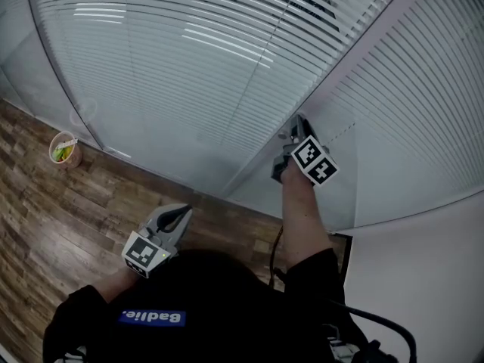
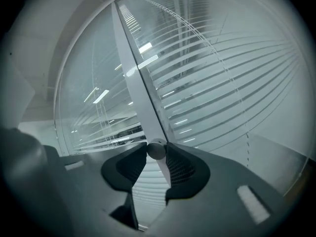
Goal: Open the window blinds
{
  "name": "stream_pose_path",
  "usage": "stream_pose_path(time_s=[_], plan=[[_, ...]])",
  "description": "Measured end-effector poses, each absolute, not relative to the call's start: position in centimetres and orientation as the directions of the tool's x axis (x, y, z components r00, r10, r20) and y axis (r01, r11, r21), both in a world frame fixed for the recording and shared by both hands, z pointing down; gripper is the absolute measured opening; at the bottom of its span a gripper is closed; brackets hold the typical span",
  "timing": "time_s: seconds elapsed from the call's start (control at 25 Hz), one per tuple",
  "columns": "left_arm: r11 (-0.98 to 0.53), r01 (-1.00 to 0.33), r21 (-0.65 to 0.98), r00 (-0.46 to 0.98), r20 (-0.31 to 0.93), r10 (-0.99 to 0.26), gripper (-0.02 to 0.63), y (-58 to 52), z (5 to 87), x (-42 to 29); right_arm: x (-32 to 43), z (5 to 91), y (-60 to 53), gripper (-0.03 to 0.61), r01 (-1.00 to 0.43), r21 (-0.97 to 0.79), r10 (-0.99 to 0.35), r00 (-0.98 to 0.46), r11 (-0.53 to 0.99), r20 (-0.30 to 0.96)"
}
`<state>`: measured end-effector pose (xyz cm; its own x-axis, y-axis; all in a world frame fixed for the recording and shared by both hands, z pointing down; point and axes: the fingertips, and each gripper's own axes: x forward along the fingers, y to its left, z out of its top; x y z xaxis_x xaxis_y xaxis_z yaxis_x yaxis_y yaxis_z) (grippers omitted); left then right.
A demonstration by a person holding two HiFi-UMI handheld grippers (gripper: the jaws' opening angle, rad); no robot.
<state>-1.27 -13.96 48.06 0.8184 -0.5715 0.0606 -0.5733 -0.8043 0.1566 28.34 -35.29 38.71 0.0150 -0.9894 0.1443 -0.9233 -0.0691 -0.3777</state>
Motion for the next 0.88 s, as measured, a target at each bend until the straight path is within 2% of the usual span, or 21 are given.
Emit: stream_pose_path(time_s=[0.2,0.36,0.48,0.64,0.88], plan=[[-0.803,-0.574,0.16,0.817,0.058,-0.573,0.0,-14.1,47.8,-1.3,28.2,38.4,-35.5,0.131,-0.953,-0.3,-0.989,-0.002,-0.043,0.15],[-0.808,-0.565,0.168,0.824,0.059,-0.564,0.0,-13.8,47.9,-1.3,27.3,38.1,-35.3,0.147,-0.999,-0.048,-0.986,-0.015,0.007,0.165],[-0.814,-0.556,0.17,0.83,0.06,-0.554,0.0,-13.7,47.9,-1.0,27.0,37.9,-35.0,0.153,-0.982,0.187,-0.985,0.014,0.018,0.172],[-0.818,-0.549,0.173,0.835,0.062,-0.547,0.0,-13.7,48.0,-0.8,26.0,38.0,-34.9,0.154,-0.861,0.505,-0.981,0.047,0.054,0.186],[-0.818,-0.547,0.179,0.836,0.066,-0.545,0.0,-13.5,48.1,-0.6,24.8,38.4,-35.0,0.156,-0.53,0.842,-0.98,0.095,0.101,0.177]])
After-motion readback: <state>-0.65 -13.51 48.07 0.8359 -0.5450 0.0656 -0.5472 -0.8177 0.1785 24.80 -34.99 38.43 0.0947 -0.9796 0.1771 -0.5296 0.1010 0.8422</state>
